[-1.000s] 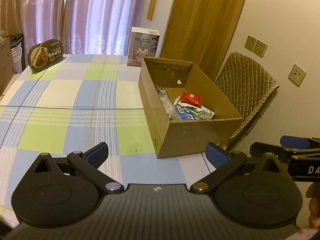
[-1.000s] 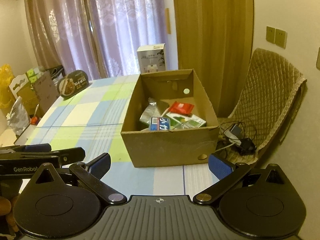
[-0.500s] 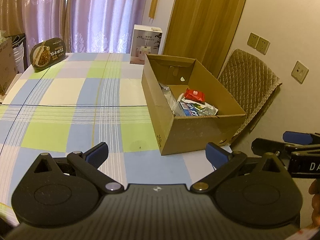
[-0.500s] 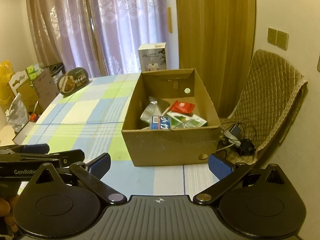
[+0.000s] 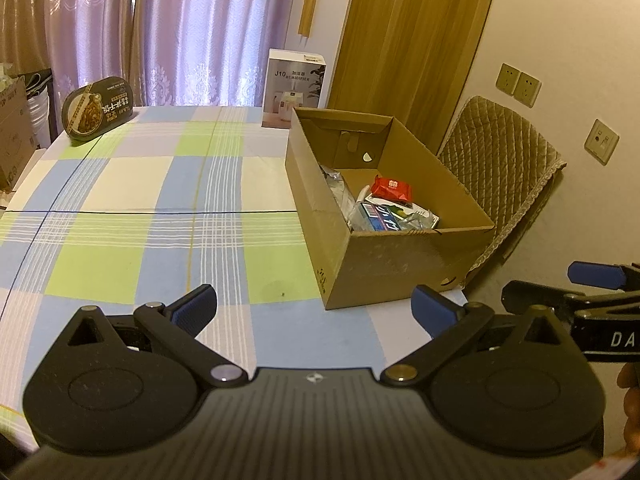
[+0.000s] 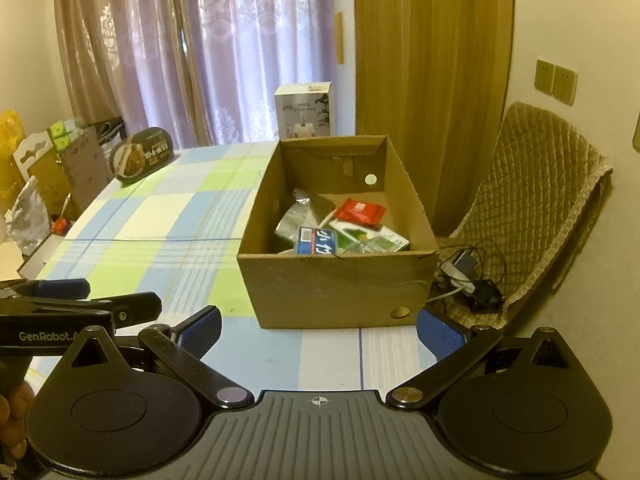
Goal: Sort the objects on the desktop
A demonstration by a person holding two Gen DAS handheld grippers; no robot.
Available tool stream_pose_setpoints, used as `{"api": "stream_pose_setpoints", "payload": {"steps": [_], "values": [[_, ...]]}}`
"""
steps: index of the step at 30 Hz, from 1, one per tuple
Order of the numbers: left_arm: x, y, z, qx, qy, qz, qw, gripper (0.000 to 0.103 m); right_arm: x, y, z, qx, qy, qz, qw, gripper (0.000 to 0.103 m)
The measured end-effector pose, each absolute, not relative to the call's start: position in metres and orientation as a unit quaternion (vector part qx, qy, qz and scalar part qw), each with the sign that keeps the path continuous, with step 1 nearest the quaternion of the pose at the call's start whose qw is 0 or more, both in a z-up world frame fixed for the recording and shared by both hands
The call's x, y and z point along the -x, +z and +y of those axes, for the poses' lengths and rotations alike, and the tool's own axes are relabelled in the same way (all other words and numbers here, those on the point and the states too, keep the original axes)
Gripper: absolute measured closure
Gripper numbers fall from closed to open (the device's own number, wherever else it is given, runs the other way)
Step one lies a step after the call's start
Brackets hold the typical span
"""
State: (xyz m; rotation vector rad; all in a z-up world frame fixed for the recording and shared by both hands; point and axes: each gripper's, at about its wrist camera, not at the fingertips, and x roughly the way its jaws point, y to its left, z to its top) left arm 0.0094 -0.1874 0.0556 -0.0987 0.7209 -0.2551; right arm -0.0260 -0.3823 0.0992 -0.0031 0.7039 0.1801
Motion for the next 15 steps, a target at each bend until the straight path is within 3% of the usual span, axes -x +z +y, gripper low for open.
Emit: {"api": "stream_pose_setpoints", "payload": {"steps": [15], "values": [[-0.0085, 0.0516, -0.1865, 0.048, -0.125, 0.354, 0.926, 0.001, 0.0252, 0.0932, -0.3800, 0.025, 0.082, 0.347, 0.934, 0.002]]}}
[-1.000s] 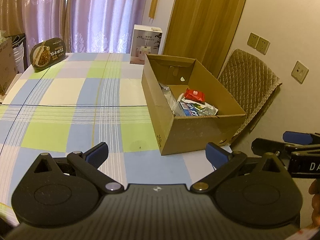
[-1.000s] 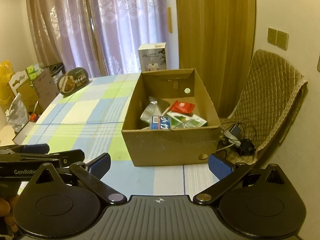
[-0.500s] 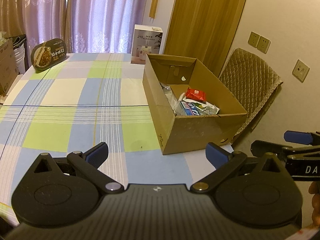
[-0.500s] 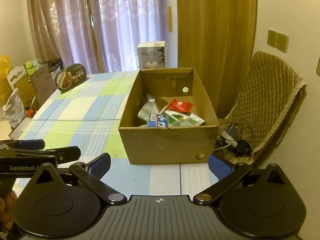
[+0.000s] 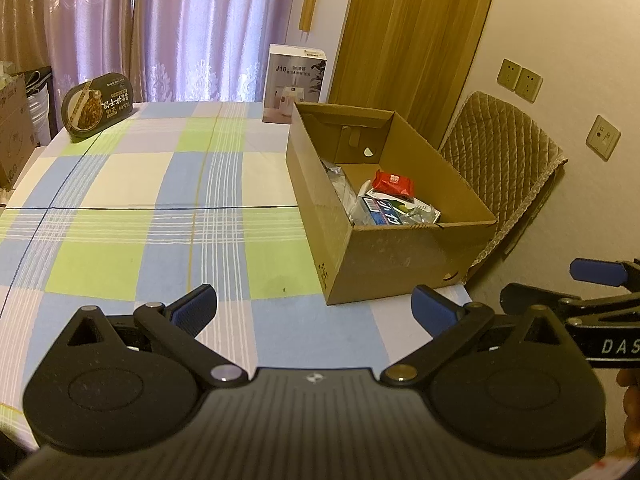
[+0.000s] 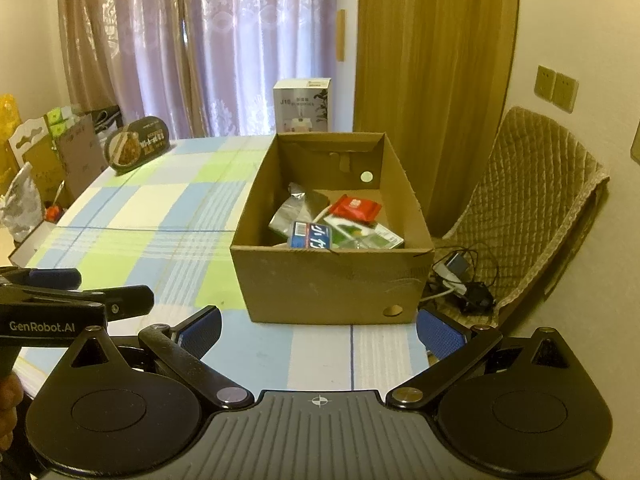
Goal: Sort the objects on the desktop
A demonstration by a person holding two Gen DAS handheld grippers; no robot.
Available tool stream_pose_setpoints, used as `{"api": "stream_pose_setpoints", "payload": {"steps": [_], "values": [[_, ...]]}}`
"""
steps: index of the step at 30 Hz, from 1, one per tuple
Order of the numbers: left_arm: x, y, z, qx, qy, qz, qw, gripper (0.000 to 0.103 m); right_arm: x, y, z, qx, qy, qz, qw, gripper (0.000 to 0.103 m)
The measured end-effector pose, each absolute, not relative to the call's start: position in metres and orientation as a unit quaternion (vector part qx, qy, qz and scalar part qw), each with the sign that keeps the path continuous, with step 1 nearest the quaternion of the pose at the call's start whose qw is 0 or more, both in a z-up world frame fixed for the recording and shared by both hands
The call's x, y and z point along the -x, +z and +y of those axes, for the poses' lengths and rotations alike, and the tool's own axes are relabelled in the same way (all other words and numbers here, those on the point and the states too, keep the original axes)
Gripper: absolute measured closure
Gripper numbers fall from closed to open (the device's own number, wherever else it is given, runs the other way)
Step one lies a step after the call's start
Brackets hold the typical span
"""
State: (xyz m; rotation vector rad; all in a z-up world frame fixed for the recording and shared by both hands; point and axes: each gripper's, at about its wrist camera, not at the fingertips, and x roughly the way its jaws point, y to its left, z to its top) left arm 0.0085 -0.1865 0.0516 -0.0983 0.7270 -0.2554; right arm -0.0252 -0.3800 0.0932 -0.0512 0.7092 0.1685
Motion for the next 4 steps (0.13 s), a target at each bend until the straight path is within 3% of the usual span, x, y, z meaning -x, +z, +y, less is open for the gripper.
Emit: {"api": "stream_pose_setpoints", "payload": {"steps": [4], "values": [[-0.0081, 0.0501, -0.1874, 0.046, -0.128, 0.356, 0.924, 0.001, 0.0252, 0.0906, -0.3791, 0.030, 0.081, 0.348, 0.933, 0.002]]}}
